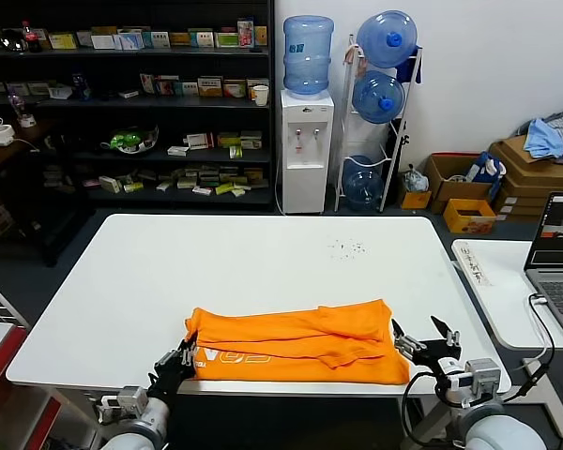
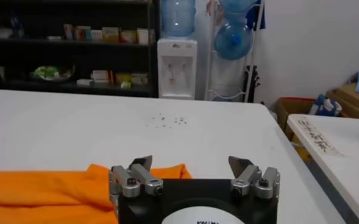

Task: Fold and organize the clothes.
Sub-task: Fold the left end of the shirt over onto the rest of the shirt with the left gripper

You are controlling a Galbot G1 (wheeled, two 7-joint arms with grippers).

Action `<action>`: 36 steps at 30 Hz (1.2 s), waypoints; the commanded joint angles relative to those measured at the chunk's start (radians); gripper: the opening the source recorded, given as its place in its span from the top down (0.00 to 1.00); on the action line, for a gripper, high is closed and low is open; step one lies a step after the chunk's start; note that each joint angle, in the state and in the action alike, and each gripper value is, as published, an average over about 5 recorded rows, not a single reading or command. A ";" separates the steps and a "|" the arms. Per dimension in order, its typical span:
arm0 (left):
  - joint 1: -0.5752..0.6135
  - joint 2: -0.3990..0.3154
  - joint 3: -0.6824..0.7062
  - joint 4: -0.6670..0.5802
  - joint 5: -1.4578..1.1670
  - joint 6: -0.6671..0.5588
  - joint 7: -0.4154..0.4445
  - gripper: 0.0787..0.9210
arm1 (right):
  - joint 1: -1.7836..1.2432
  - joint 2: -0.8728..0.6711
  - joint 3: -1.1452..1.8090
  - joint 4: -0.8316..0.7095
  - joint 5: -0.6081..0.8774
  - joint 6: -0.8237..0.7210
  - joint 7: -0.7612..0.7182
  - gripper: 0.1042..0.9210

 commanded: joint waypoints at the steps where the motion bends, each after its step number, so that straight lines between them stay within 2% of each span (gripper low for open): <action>1: 0.017 0.087 -0.096 -0.083 0.048 0.020 0.010 0.94 | 0.039 0.000 -0.028 -0.020 0.001 0.005 0.003 0.12; 6: 0.035 0.241 -0.215 -0.032 0.063 0.045 0.034 0.94 | 0.093 0.000 -0.071 -0.041 0.005 0.007 0.005 0.12; 11: 0.039 0.387 -0.315 0.097 0.093 0.047 0.061 0.94 | 0.141 0.004 -0.111 -0.064 0.009 0.014 0.003 0.12; 16: -0.028 0.435 -0.375 0.237 0.237 -0.002 0.083 0.94 | 0.161 0.009 -0.133 -0.084 0.009 0.028 -0.005 0.12; 21: -0.042 0.416 -0.413 0.254 0.453 -0.059 0.092 0.94 | 0.158 0.014 -0.131 -0.092 0.007 0.036 -0.007 0.12; 25: 0.009 0.361 -0.408 0.151 0.505 -0.060 0.092 0.94 | 0.151 0.019 -0.126 -0.092 0.002 0.035 -0.006 0.12; 30: 0.125 0.284 -0.257 -0.150 -0.009 0.139 -0.005 0.94 | 0.150 0.039 -0.126 -0.101 -0.010 0.029 -0.001 0.12; 33: 0.120 0.220 -0.163 -0.244 -0.235 0.209 -0.082 0.94 | 0.153 0.055 -0.127 -0.111 -0.015 0.022 0.005 0.12; 36: 0.064 0.165 -0.080 -0.272 -0.317 0.237 -0.135 0.94 | 0.150 0.075 -0.122 -0.122 -0.020 0.014 0.012 0.12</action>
